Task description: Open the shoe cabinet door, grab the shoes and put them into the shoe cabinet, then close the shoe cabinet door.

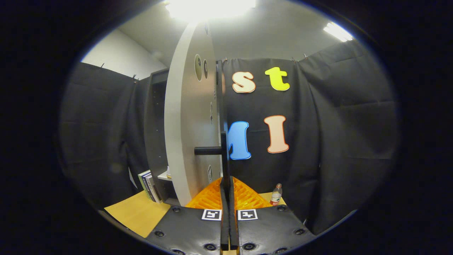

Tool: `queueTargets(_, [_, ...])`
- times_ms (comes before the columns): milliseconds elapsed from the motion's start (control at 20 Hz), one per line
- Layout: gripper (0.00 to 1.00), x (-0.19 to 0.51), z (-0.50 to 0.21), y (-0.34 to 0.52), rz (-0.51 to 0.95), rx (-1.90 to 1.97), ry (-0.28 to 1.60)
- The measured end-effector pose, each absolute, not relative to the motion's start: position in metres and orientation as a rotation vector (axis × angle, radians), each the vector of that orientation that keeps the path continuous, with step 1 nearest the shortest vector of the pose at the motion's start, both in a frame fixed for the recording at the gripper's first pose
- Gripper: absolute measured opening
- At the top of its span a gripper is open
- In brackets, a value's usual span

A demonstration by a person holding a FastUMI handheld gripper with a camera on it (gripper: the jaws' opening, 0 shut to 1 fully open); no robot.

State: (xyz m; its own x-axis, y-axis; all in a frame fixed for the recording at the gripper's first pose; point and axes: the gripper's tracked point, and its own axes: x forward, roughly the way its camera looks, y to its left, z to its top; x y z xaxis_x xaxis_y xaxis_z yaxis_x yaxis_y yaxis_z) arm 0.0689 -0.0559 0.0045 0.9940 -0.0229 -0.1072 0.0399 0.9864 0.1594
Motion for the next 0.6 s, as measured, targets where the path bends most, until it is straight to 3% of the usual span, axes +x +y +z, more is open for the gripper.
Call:
queueTargets(150, [0.06,0.064,-0.003,-0.053,-0.011,0.219,0.117])
queueTargets(300, [0.16,0.05,-0.005,-0.056,-0.059,0.247,0.15])
queueTargets(600, [0.67,0.027,0.006,-0.052,-0.119,0.251,0.167])
